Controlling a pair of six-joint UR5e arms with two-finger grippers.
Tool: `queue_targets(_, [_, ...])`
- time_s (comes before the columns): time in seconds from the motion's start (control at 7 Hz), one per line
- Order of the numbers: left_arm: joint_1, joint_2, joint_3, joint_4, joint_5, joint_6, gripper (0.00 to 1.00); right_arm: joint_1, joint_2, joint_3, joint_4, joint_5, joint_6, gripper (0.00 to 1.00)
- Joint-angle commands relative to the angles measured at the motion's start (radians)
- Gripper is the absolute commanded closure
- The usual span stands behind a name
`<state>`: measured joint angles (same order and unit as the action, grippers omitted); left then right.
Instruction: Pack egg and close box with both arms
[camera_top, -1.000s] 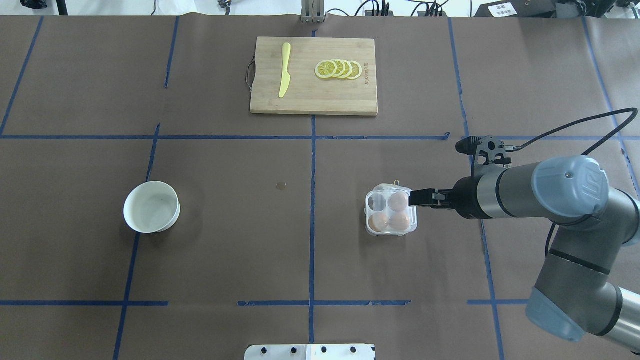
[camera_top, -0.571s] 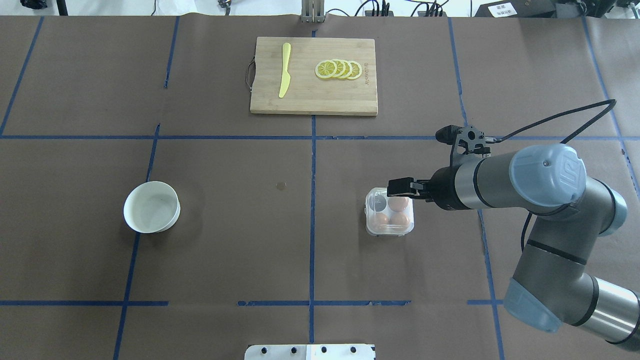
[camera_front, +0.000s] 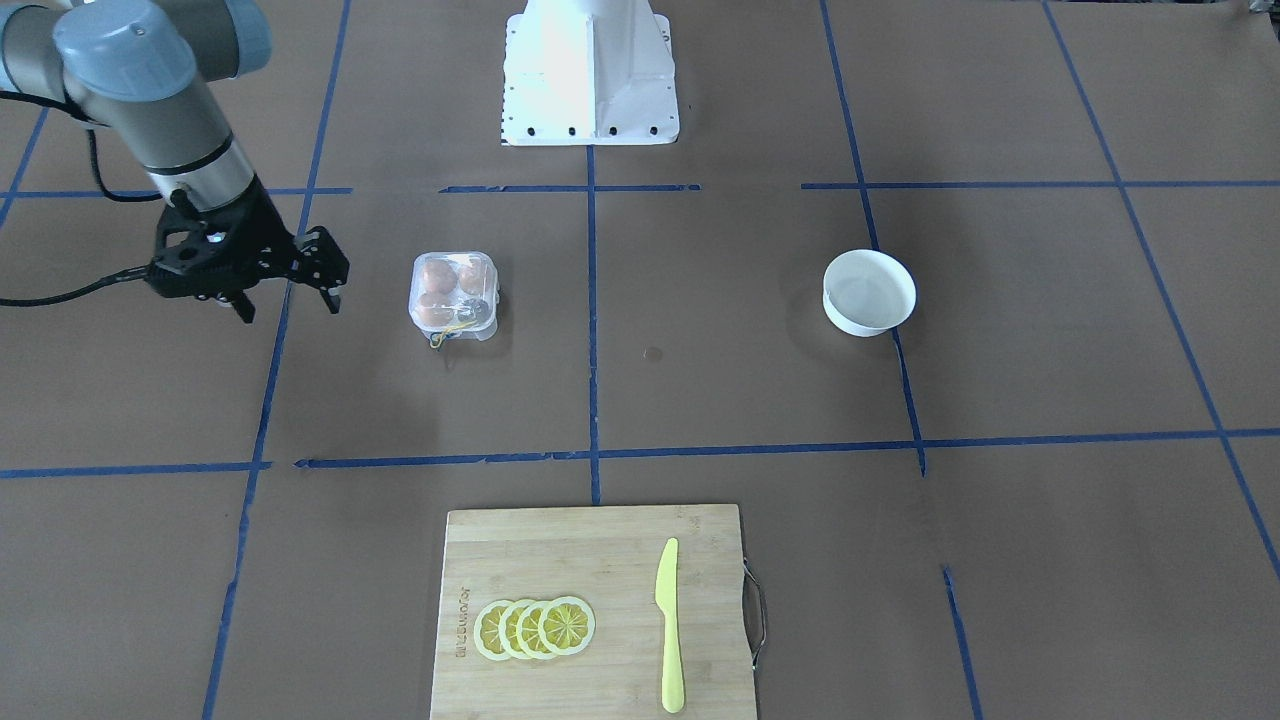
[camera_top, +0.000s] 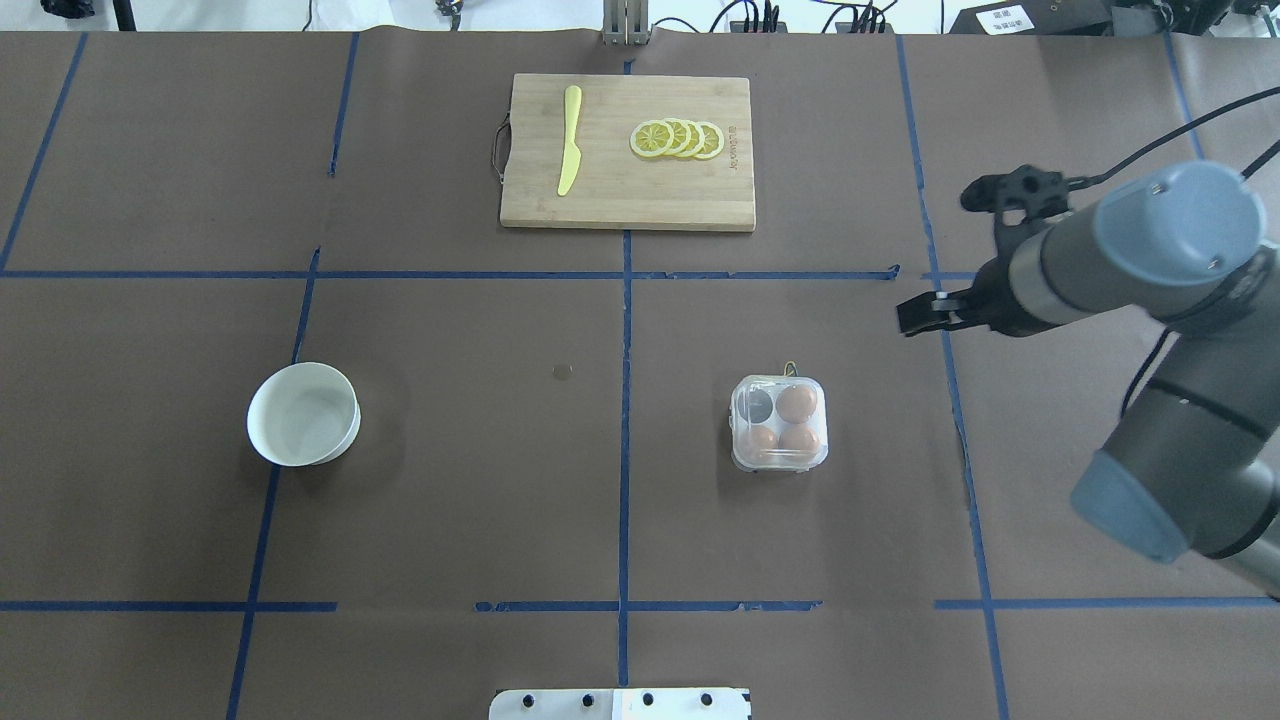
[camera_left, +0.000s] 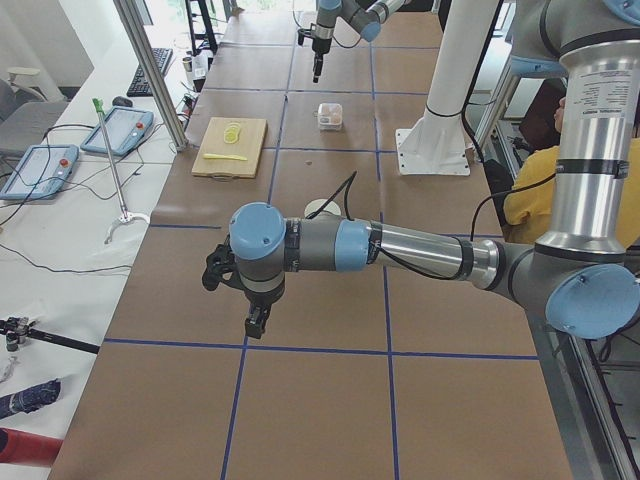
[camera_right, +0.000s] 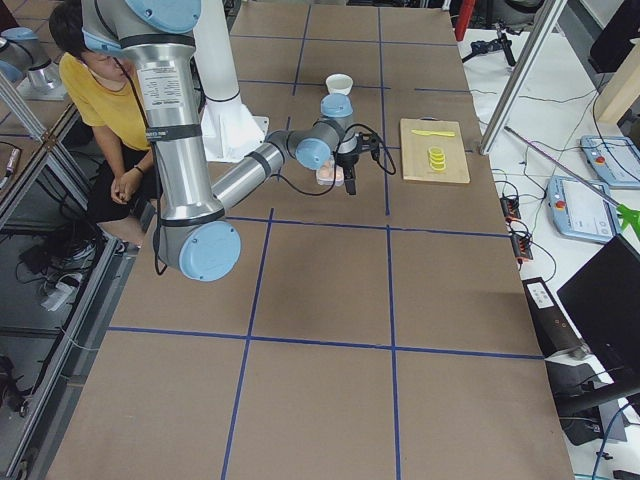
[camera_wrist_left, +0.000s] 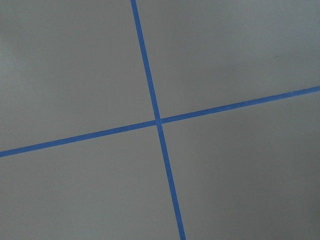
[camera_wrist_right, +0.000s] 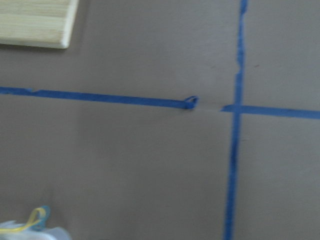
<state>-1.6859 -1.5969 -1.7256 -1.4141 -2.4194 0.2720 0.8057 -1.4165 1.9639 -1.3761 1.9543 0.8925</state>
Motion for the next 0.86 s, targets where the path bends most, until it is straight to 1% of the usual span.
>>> queue_targets(0.0, [0.002, -0.002, 0.003, 0.0, 0.002, 0.0, 0.0, 0.315, -0.141, -0.013, -0.058, 0.185, -0.435, 0.0])
queue_targets(0.14, [0.002, -0.002, 0.003, 0.001, 0.002, 0.0, 0.0, 0.461, -0.153, -0.025, -0.18, 0.287, -0.619, 0.0])
queue_targets(0.29, [0.003, -0.002, 0.004, 0.001, 0.005, -0.002, 0.0, 0.581, -0.18, -0.036, -0.314, 0.294, -0.867, 0.0])
queue_targets(0.43, [0.003, -0.002, 0.005, 0.001, 0.005, -0.002, 0.0, 0.654, -0.188, -0.042, -0.486, 0.282, -1.03, 0.0])
queue_targets(0.57, [0.003, -0.002, 0.006, 0.003, 0.005, 0.0, 0.0, 0.691, -0.237, -0.036, -0.582, 0.314, -1.037, 0.0])
queue_targets(0.71, [0.005, 0.006, 0.008, 0.001, 0.005, 0.0, 0.0, 0.695, -0.26, -0.045, -0.574, 0.308, -1.041, 0.0])
